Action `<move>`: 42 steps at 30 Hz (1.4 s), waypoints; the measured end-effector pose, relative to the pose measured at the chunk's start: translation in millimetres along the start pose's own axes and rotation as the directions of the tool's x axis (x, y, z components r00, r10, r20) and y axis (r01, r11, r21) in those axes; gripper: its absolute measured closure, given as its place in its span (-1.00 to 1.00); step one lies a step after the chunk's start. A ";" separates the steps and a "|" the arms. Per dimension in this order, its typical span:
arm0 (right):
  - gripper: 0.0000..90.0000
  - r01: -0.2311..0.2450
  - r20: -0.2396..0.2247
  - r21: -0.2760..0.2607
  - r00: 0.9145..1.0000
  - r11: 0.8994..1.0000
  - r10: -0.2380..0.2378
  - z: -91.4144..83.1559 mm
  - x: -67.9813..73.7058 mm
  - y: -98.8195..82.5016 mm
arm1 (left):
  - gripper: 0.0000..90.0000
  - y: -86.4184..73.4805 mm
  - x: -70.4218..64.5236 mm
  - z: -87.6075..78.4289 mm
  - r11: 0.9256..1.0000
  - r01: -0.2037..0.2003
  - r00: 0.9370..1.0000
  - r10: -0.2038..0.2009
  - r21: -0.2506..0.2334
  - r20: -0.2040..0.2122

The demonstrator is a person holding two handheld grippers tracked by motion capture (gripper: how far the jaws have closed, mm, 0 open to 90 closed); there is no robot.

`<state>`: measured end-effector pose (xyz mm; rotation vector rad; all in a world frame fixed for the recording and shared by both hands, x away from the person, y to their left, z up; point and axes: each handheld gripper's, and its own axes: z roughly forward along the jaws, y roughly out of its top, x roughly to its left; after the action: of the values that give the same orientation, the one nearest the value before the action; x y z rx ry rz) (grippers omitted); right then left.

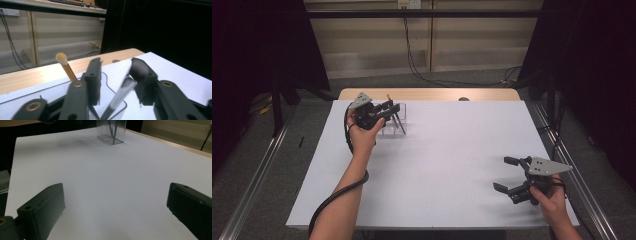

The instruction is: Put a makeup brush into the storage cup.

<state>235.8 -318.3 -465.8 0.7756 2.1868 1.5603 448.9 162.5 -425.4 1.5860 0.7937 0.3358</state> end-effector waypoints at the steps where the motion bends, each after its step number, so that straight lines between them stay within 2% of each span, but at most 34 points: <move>1: -0.98 0.001 -0.001 -0.001 1.000 1.000 -0.001 -0.1 0.3 -0.1 | 0.17 -0.9 -0.5 -2.8 1.000 0.002 1.000 -0.002 -0.001 0.003; 3: -0.98 0.002 0.001 0.001 1.000 1.000 -0.002 -0.6 0.7 -0.3 | 0.02 -1.6 -0.9 -4.9 1.000 -0.009 1.000 0.009 -0.008 0.003; 8: -0.98 -0.002 0.008 0.000 1.000 1.000 0.002 -1.4 1.0 -0.4 | -0.06 -2.9 -2.2 -9.9 1.000 -0.008 1.000 0.008 0.001 0.017; 11: -0.98 0.000 0.005 0.003 1.000 1.000 0.000 -0.8 2.0 -0.4 | -0.21 -3.2 -4.5 -13.4 1.000 -0.013 1.000 0.013 0.001 0.015; 17: -0.98 0.001 0.005 0.002 1.000 1.000 -0.001 -0.7 2.4 -0.1 | -0.38 -2.4 -9.9 -17.3 1.000 -0.030 0.999 0.030 -0.002 0.018; 21: -0.98 0.003 0.005 0.001 1.000 1.000 -0.003 -0.9 2.6 0.2 | -0.51 -1.9 -12.6 -19.2 1.000 -0.022 0.999 0.022 -0.002 0.024; 35: -0.98 0.004 0.005 0.001 1.000 1.000 -0.004 -0.9 3.1 0.6 | -0.79 -6.7 -16.9 -26.6 1.000 -0.003 0.999 0.003 -0.008 0.053; 42: -0.98 0.005 0.005 0.003 1.000 1.000 -0.005 -0.5 3.3 0.5 | -0.89 -9.8 -17.6 -34.4 0.999 -0.040 0.997 0.041 -0.009 0.071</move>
<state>233.0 -316.5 -465.1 0.7731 2.1864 1.5518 411.7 176.8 -424.3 1.5997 0.7058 0.3098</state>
